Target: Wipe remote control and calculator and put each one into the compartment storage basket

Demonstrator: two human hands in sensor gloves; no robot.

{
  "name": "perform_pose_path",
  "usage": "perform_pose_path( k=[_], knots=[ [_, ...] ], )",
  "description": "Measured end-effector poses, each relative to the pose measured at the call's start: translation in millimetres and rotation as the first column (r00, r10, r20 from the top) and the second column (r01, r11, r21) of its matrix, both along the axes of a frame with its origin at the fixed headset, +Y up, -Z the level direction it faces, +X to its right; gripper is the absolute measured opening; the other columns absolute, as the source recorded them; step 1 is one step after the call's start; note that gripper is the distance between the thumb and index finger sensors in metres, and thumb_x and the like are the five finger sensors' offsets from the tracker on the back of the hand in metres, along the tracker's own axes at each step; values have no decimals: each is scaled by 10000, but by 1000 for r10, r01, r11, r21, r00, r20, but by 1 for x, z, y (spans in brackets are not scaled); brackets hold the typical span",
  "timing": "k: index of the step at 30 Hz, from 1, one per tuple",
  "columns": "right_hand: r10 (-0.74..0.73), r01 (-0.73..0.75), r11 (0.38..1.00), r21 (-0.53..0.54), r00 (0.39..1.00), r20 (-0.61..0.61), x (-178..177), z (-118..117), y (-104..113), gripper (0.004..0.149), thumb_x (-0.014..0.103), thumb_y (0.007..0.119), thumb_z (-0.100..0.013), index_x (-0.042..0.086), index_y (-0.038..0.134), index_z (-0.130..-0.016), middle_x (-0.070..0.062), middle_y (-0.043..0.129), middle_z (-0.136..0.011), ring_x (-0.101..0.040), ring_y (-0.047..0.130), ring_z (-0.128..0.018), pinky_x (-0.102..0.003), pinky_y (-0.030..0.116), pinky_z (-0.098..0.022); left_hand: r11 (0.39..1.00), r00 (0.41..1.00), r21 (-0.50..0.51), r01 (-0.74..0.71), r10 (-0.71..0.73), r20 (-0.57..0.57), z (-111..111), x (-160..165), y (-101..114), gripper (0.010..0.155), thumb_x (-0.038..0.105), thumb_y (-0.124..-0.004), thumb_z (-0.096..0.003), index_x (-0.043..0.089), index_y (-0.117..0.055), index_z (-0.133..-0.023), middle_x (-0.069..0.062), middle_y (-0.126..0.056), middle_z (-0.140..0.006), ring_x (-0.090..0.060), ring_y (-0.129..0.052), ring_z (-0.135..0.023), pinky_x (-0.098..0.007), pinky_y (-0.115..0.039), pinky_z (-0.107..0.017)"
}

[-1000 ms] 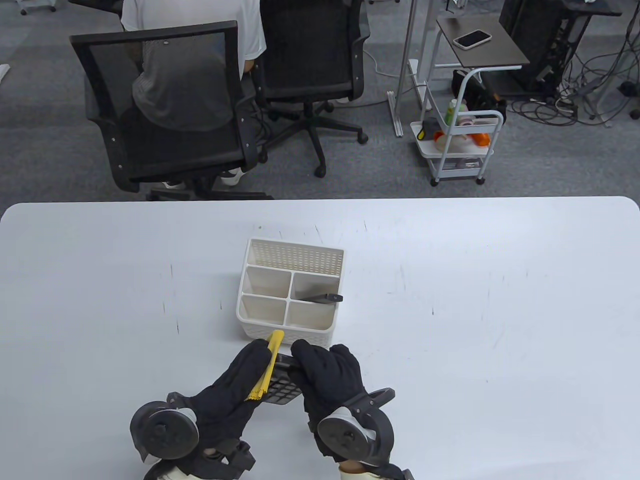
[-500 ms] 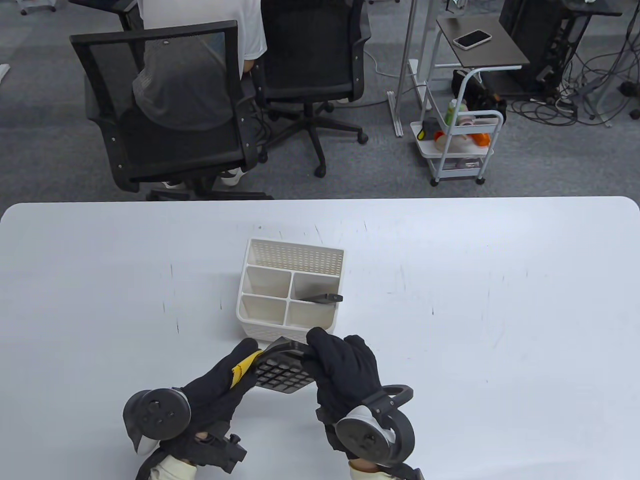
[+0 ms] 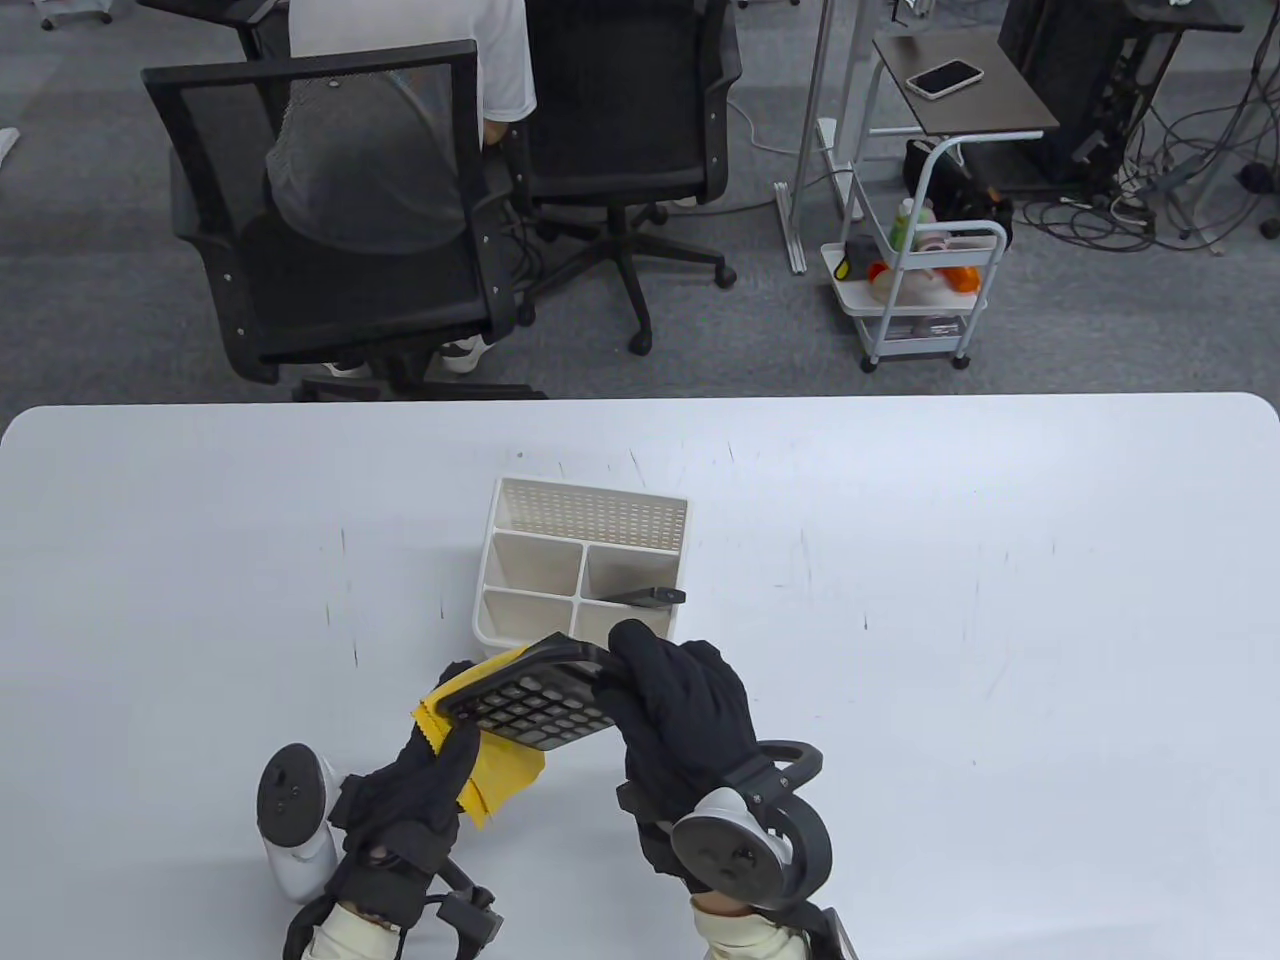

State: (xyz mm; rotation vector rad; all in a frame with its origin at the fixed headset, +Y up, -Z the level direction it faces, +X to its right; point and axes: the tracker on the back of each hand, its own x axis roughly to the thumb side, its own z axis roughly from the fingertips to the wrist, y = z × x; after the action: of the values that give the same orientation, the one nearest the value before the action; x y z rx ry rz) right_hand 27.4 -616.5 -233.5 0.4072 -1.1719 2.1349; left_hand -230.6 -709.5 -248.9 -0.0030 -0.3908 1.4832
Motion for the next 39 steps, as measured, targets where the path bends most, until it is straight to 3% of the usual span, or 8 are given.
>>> perform_pose_path(
  k=[7,14,19,27,31,35,39],
  knots=[
    [-5,6,999,43,999,-31,-10,1,11,484,299,878,-458,63,900,-880,-95,990,-736,-254,1050,-560,-546,799,-532,999,999,-51,2,0,45,-2,5,-7,665,341,-593,-588,20,-297,-1089,-331,-532,-1068,-512,-721,-944,-535,-770,-655],
    [62,-62,998,-33,998,-17,-7,-7,-3,486,285,874,-467,58,887,-897,-107,975,-765,-276,1033,-615,-584,766,-562,999,997,15,-45,46,-57,-2,-11,0,654,337,-595,-586,24,-321,-1090,-315,-552,-1070,-512,-714,-946,-535,-769,-655],
    [90,-91,994,-55,996,-16,-6,-11,-9,484,284,878,-464,46,897,-885,-114,987,-738,-266,1052,-564,-561,790,-545,997,993,48,-65,69,-92,-3,-22,4,642,339,-597,-587,55,-341,-1101,-297,-572,-1082,-512,-728,-948,-542,-767,-652],
    [95,-97,993,-69,995,-28,-8,-11,-8,486,284,877,-461,39,903,-880,-117,993,-728,-264,1061,-542,-553,805,-532,974,964,165,156,-114,-240,3,-30,19,574,324,-619,-575,113,-507,-1097,-263,-718,-1042,-453,-903,-861,-504,-854,-581],
    [124,-126,992,-30,991,-46,-8,-12,7,481,277,884,-455,52,905,-880,-114,988,-746,-280,1051,-571,-575,797,-534,945,928,219,242,-160,-337,7,-34,25,529,317,-642,-566,165,-618,-1072,-206,-834,-995,-393,-994,-780,-484,-885,-529],
    [212,-211,977,39,977,-8,-9,-10,39,475,265,887,-454,58,903,-882,-113,982,-761,-298,1039,-597,-592,788,-536,917,874,221,332,-210,-439,11,-40,28,508,308,-649,-561,166,-660,-1049,-166,-890,-948,-340,-1029,-726,-460,-895,-502],
    [277,-279,957,83,960,39,-12,-13,68,474,260,888,-458,55,896,-885,-119,976,-767,-304,1033,-607,-601,785,-536,902,854,222,370,-236,-463,10,-43,28,503,312,-649,-558,173,-670,-1041,-148,-905,-931,-321,-1039,-702,-453,-896,-488]
  ],
)
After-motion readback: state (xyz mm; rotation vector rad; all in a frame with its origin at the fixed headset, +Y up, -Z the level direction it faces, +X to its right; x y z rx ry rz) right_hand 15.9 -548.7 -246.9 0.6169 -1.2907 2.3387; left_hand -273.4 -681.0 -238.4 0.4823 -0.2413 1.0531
